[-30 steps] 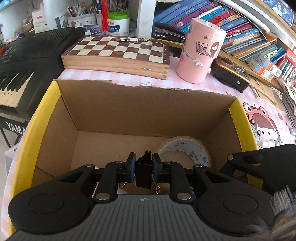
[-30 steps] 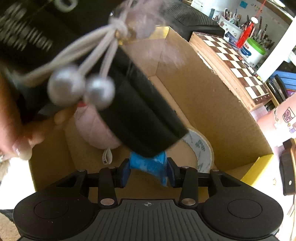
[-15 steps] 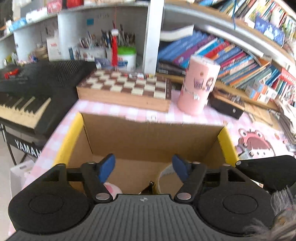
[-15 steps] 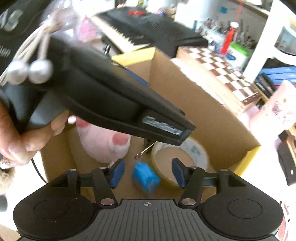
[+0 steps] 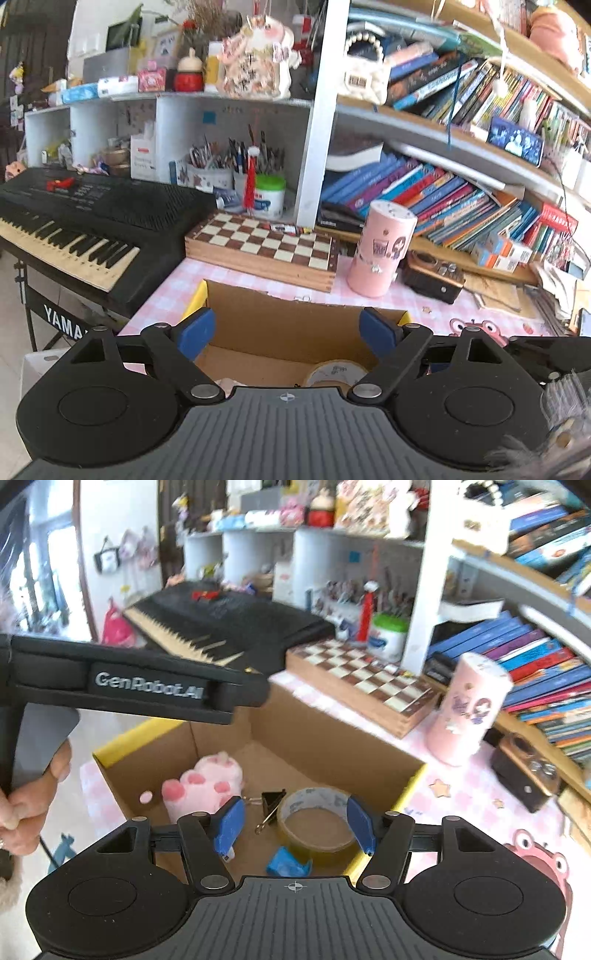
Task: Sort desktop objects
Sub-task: 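Withdraw both open grippers from the yellow box back over the table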
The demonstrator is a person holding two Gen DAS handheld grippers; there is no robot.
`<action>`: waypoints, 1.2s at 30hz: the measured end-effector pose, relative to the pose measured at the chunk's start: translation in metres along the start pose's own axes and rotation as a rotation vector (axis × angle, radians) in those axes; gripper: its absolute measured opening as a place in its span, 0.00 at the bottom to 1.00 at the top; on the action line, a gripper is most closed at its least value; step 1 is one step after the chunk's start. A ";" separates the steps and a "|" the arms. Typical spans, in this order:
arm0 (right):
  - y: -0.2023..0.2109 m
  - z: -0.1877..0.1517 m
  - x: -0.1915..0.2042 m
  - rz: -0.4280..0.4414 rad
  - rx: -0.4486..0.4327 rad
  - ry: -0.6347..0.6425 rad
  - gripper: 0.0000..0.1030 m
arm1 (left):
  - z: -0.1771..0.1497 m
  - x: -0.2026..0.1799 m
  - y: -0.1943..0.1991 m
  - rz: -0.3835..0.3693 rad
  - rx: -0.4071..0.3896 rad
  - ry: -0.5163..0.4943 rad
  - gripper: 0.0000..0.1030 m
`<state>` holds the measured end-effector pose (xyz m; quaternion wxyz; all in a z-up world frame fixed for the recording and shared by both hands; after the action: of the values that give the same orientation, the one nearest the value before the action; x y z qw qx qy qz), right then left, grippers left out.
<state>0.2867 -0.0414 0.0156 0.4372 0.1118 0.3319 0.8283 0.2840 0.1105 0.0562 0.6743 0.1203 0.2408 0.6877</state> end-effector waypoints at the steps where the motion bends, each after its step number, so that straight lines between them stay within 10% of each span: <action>1: 0.007 -0.002 -0.001 -0.012 -0.015 -0.010 0.61 | -0.001 -0.001 0.006 0.001 -0.010 -0.002 0.83; 20: 0.111 -0.063 -0.028 -0.262 -0.149 -0.439 0.66 | -0.047 0.002 0.100 0.022 -0.074 -0.030 0.95; 36: 0.133 -0.128 0.029 -0.350 -0.079 -0.426 0.68 | -0.115 -0.005 0.143 0.023 0.006 -0.014 0.95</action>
<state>0.1227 -0.1290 0.0022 0.6375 0.2070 0.2142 0.7105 0.1041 0.0894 0.0295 0.6676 0.1300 0.2368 0.6938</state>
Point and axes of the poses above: each gripper's, at about its wrist camera, not at the fingertips, and y roughly against the way its jaws point, x to its left, z to its top, the point moved 2 cm from there along -y, roughly the way its jaws point, and after that the axes turned 5 degrees about -z, right-handed, at the moved point
